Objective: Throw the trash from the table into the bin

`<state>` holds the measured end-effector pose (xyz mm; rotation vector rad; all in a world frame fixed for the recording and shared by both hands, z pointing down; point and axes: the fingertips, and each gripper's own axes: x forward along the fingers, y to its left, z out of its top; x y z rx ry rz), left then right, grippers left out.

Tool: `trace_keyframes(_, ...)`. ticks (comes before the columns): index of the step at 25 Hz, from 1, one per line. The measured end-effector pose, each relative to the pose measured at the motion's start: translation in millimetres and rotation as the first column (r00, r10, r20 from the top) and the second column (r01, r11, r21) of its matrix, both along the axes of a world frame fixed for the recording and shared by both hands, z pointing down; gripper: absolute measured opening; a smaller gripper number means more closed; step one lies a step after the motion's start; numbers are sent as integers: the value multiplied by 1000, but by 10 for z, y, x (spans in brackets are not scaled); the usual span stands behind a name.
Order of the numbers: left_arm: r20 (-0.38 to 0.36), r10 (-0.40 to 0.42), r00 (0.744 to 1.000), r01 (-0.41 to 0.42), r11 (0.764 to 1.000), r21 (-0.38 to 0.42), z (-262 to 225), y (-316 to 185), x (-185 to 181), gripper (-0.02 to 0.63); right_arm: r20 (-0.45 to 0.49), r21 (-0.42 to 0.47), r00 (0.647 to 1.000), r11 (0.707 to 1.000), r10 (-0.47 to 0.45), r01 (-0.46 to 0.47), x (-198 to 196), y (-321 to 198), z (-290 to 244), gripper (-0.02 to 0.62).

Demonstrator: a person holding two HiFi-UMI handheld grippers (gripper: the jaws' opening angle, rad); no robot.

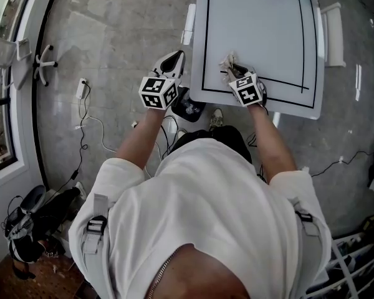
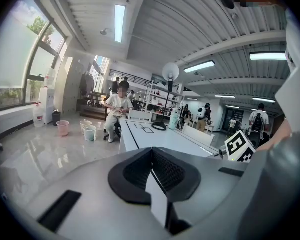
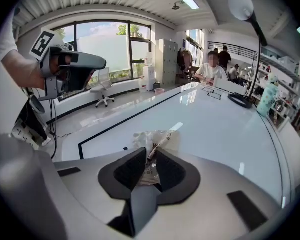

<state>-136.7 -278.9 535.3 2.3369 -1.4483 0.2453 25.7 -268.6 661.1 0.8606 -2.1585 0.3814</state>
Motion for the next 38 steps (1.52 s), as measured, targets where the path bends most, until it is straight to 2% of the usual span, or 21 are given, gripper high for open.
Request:
trace_keyframes(4,-1,-6,1000,6,1000,9,-44,24,-50,11,-31,23,999,1000,-4,4,-22,-8,-37,31)
trace_keyframes(7,-1,-11,1000,11,1000,16,-69,44,-93,11,-36,33,999,999,10,-9,-14,-18,-74,21)
trace_keyframes(15,-5,-23,1000,23,999,46,-181,126,-235,11,-16,120,999,992,44,-42,-26,-65,-391,15)
trace_keyframes(22,-14,-34,999,35,996,86,-341,297,-432,11,25,214,998,975,63,-67,-187,-24,-827,14)
trace_keyframes(28,-30,-66,997,69,991,112,-434,613,-767,11,60,297,997,953,40,-56,-552,191,-1256,14)
trace_keyframes(38,-46,-110,993,116,982,149,-591,1294,-1483,11,106,397,993,918,-42,-4,-1460,840,-1795,14)
